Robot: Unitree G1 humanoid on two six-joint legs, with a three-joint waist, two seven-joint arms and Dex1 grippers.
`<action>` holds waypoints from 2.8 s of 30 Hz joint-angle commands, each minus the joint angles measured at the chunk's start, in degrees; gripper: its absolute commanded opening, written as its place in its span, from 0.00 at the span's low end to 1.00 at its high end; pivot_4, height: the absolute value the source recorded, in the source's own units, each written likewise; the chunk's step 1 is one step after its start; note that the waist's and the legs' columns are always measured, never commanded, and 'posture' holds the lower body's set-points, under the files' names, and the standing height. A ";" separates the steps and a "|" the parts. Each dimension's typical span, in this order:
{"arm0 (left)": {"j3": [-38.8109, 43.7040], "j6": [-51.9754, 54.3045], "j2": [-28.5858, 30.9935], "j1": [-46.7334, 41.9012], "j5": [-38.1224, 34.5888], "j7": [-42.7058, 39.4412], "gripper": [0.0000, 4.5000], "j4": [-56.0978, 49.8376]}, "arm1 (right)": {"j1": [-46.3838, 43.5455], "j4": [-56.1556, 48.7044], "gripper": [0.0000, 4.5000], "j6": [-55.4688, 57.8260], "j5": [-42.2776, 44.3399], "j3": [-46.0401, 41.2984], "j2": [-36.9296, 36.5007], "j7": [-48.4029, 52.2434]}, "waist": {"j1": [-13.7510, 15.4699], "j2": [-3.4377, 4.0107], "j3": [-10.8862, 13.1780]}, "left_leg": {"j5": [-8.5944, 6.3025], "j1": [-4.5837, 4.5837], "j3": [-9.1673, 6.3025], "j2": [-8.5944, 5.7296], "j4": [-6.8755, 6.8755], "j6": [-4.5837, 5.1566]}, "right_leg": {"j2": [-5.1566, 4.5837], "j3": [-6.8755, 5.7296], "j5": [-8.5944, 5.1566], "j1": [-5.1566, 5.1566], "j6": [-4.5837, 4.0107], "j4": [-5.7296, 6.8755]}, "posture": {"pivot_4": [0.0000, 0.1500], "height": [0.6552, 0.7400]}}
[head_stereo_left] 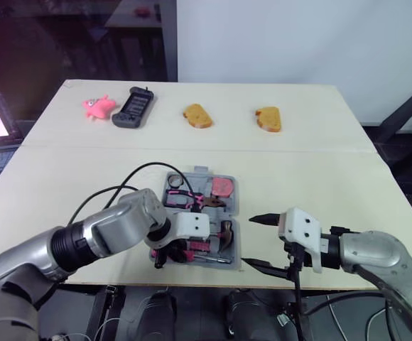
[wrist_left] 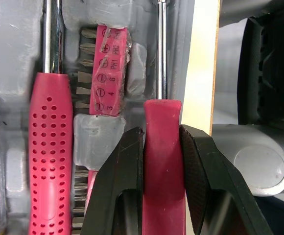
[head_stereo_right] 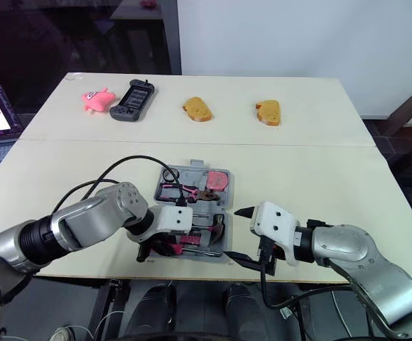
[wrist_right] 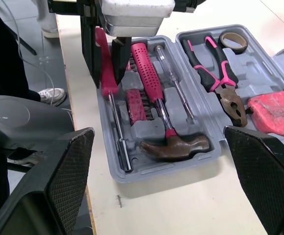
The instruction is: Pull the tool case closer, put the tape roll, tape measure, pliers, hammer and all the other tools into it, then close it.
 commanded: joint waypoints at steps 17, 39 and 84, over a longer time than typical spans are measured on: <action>0.08 -8.12 -2.57 2.27 2.68 1.53 0.13 3.63 | -0.30 -2.88 1.00 1.31 0.77 0.14 0.46 -1.42 | 0.41 0.07 -0.04 | -0.20 -0.01 -0.04 -0.06 0.58 0.34 | -0.04 -0.01 -0.03 0.34 0.05 0.00 | 1.00 1.00; 12.77 -11.06 5.69 6.73 -2.81 -2.88 0.69 -1.93 | -0.73 -2.59 1.00 1.19 0.43 1.08 0.54 -2.34 | -0.14 0.07 -0.01 | -0.25 -0.02 -0.02 -0.04 0.61 0.41 | -0.02 0.02 -0.03 0.29 0.10 0.00 | 1.00 1.00; 41.21 -25.06 2.55 25.09 -11.04 -1.45 0.01 9.04 | -3.50 2.09 1.00 6.37 -0.79 1.24 5.40 -10.14 | -0.53 0.16 0.03 | -0.33 0.00 0.00 0.05 0.59 0.56 | 0.00 0.00 -0.04 0.24 0.10 -0.01 | 1.00 1.00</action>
